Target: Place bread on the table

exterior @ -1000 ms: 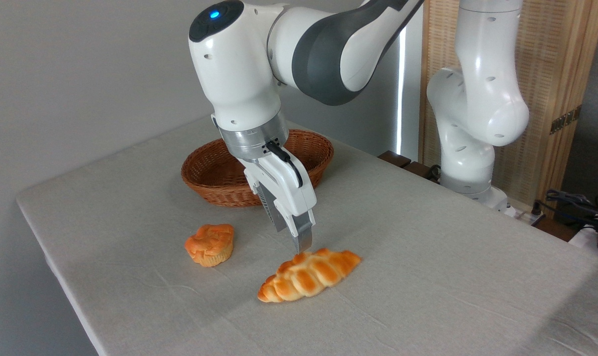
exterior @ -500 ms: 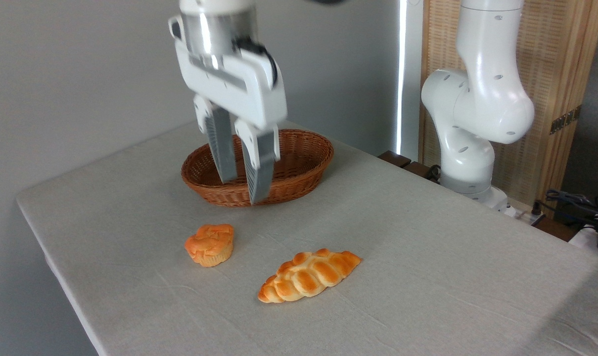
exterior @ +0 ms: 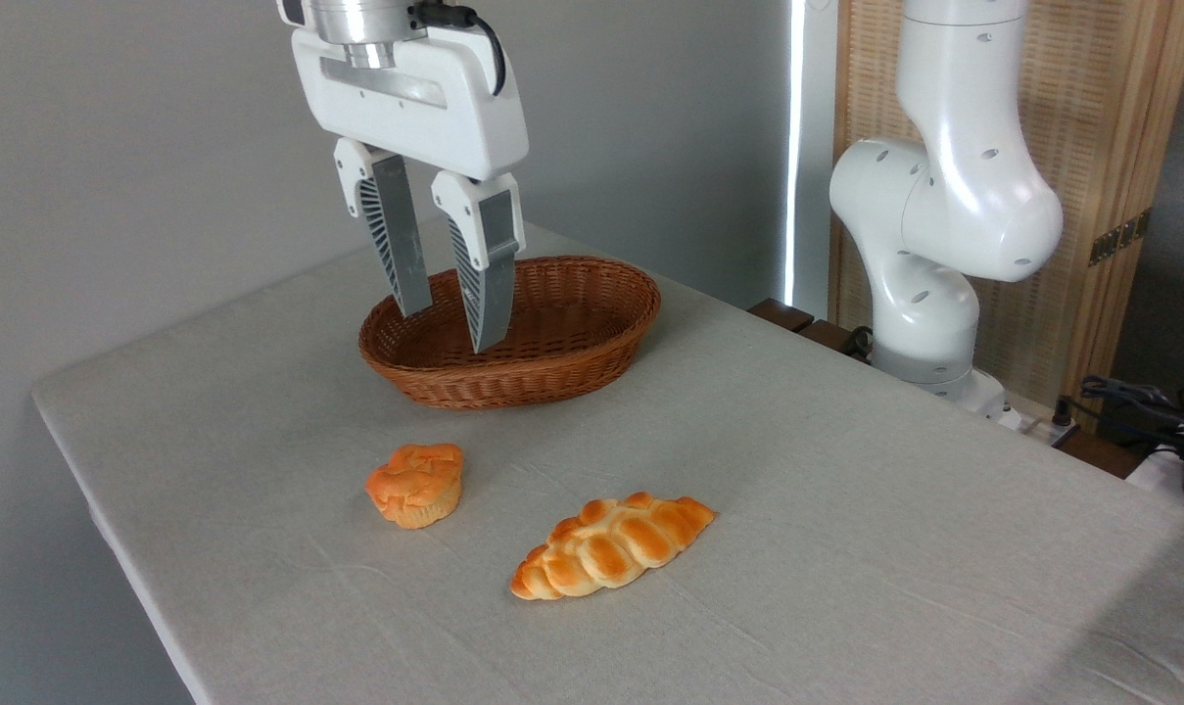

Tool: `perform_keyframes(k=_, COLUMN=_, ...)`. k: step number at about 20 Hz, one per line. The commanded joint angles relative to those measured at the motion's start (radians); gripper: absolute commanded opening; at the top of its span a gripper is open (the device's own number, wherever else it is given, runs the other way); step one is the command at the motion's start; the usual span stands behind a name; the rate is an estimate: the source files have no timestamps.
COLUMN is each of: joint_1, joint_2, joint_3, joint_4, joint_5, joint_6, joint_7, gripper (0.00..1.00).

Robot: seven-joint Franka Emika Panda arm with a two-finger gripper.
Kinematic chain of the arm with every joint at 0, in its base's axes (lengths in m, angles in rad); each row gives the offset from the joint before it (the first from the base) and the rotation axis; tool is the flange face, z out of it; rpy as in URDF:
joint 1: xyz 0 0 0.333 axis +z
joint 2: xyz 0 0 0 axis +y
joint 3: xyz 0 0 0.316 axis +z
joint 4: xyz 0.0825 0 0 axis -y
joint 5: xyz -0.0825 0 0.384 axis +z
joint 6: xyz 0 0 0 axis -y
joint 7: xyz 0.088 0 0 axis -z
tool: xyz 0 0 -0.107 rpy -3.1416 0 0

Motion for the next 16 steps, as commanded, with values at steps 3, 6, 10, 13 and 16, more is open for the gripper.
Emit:
perform_keyframes(k=3, joint_1=0.011, joint_2=0.024, joint_3=0.002, joint_4=0.045, joint_5=0.013, joint_6=-0.033, joint_7=-0.014, gripper=1.0)
perform_keyframes(k=6, joint_1=0.011, joint_2=0.02, joint_3=0.011, joint_4=0.041, joint_5=0.013, joint_6=-0.035, joint_7=-0.012, gripper=1.0)
perform_keyframes(k=10, joint_1=0.011, joint_2=0.019, joint_3=0.013, joint_4=0.041, joint_5=0.013, joint_6=-0.062, joint_7=0.01, gripper=1.0)
perform_keyframes(k=13, joint_1=0.011, joint_2=0.019, joint_3=0.013, joint_4=0.041, joint_5=0.013, joint_6=-0.065, joint_7=0.053, gripper=1.0)
perform_keyframes(k=16, joint_1=0.011, joint_2=0.019, joint_3=0.013, joint_4=0.041, joint_5=0.012, joint_6=-0.068, joint_7=0.055, gripper=1.0)
